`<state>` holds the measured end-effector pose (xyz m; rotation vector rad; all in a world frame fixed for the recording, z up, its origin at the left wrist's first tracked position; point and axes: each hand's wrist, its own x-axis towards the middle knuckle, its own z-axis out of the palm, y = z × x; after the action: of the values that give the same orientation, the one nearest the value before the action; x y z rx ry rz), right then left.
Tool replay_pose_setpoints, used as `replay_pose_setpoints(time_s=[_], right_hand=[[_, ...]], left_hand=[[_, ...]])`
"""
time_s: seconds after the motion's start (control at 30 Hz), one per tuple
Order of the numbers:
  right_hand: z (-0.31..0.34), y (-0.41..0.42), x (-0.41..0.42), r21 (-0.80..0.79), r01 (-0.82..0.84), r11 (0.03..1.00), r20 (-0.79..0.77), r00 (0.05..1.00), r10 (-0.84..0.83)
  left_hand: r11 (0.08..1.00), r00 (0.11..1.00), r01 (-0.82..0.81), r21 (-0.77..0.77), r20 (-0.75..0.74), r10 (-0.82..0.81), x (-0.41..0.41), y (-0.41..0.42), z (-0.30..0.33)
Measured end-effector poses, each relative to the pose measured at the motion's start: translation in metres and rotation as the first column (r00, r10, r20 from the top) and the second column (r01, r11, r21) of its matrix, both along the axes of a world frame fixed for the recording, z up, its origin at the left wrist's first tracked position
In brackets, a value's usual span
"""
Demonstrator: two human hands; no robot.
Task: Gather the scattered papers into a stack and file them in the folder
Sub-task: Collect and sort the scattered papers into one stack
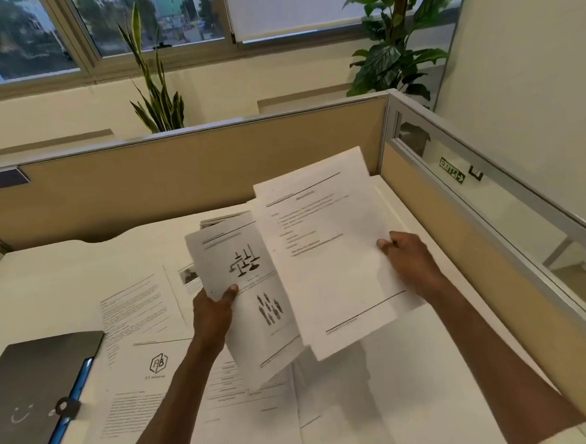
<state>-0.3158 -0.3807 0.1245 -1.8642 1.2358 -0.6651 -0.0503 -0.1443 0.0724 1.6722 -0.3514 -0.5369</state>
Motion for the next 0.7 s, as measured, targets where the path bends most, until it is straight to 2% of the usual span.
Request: replay_pose_setpoints(time_s=[0.13, 0.27, 0.37, 0.5, 0.6, 0.7], right_hand=[[0.001, 0.053, 0.037, 0.095, -0.065, 0.993, 0.017, 0.998, 0.064], [-0.013, 0.092, 0.063, 0.061, -0.063, 0.996, -0.053, 0.996, 0.066], [-0.021, 0.114, 0.072, 0.095, -0.042, 0.995, -0.039, 0.998, 0.046], [-0.024, 0.135, 0.08, 0.195, -0.062, 0.979, 0.093, 0.995, 0.045], [-0.024, 0.148, 0.088, 0.127, 0.011, 0.992, 0.17, 0.985, -0.033], [-0.024, 0.156, 0.094, 0.085, 0.065, 0.994, 0.275, 0.958, -0.086]], left_hand=[[0.995, 0.993, 0.099, -0.03, -0.064, -0.101, 0.002, 0.011, 0.005], [0.965, 0.96, 0.248, -0.083, -0.11, -0.256, 0.007, 0.024, 0.011], [0.95, 0.938, 0.302, -0.08, -0.151, -0.311, 0.011, 0.036, 0.017], [0.953, 0.927, 0.292, -0.081, -0.22, -0.303, 0.014, 0.044, 0.02], [0.95, 0.923, 0.229, -0.215, -0.261, -0.281, 0.012, 0.046, 0.029], [0.875, 0.915, 0.336, -0.348, -0.098, -0.391, 0.009, 0.048, 0.039]])
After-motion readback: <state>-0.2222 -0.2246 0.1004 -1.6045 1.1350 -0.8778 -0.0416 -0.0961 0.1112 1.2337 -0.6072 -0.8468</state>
